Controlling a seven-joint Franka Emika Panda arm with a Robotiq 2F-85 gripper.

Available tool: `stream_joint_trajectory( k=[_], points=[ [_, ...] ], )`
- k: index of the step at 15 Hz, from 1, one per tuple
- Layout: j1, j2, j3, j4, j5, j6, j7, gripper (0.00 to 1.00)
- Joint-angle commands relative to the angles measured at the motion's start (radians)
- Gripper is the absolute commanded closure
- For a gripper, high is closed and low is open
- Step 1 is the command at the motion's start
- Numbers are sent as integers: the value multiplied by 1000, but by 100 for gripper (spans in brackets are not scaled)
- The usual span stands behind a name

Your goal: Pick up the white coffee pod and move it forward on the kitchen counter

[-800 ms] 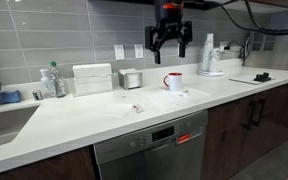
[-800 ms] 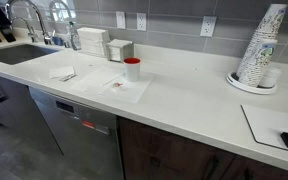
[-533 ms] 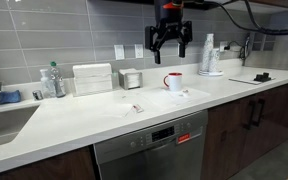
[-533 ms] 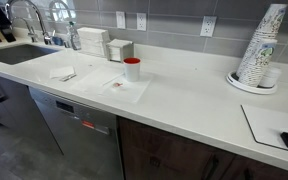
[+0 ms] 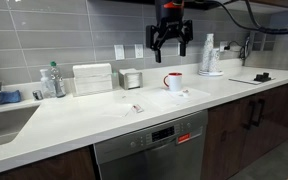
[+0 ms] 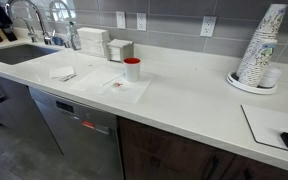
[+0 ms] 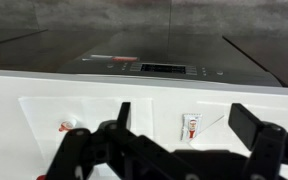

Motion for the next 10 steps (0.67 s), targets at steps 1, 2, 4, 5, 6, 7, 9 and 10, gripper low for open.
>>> stream_joint_trajectory(
  k=[1, 2, 4, 5, 6, 7, 9, 10],
  points=[
    [-41, 65, -23, 57, -58, -13, 62, 0],
    [-61, 84, -24, 73, -82, -24, 88, 0],
    [-99, 133, -23, 104, -137, -33, 147, 0],
    [-113, 162, -24, 120, -163, -35, 173, 0],
    [-127, 190, -25, 133, -191, -29, 205, 0],
    [-139, 226, -26, 151, -221, -27, 238, 0],
    [-153, 290, -28, 182, -291, -16, 301, 0],
    [-155, 323, -30, 198, -337, -18, 341, 0]
  ],
)
